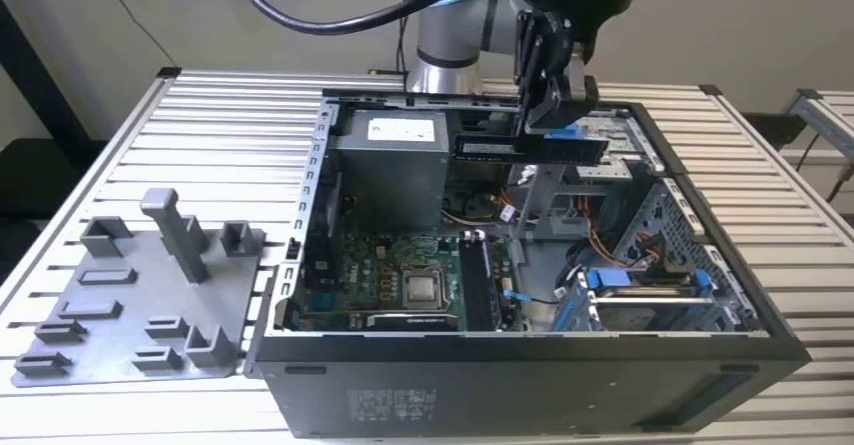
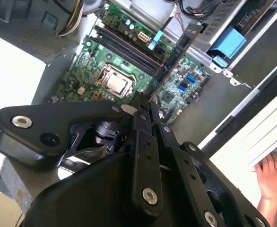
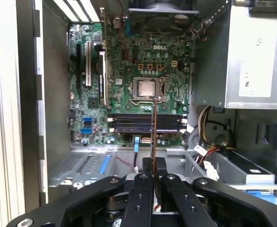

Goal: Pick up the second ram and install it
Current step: 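Pick up the second ram and move it above second insertion slot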

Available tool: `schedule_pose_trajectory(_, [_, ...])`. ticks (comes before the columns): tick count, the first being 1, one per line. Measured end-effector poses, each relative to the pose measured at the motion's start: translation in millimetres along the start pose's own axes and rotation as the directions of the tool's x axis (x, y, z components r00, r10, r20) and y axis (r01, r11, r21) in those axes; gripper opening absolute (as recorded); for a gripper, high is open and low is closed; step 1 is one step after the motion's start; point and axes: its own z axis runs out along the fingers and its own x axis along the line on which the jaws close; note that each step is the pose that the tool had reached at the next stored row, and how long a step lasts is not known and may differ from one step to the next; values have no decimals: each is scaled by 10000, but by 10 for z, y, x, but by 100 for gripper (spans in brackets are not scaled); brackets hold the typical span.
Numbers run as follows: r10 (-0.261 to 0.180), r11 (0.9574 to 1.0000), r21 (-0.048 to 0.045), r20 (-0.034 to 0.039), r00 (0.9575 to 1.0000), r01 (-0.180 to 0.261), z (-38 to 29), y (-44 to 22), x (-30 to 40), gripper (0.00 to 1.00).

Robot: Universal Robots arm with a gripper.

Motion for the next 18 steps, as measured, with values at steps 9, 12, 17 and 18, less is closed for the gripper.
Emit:
schedule_pose_trajectory(9, [1,10000,0,14,10000,-1,15,3,-256,14])
schedule_pose_trajectory(12, [0,10000,0,25,10000,0,20,4,-337,14])
schedule_pose_trajectory(17, [0,10000,-1,45,10000,0,29,5,-468,14])
schedule_pose_trajectory(18, [0,10000,-1,47,10000,0,30,6,-495,14])
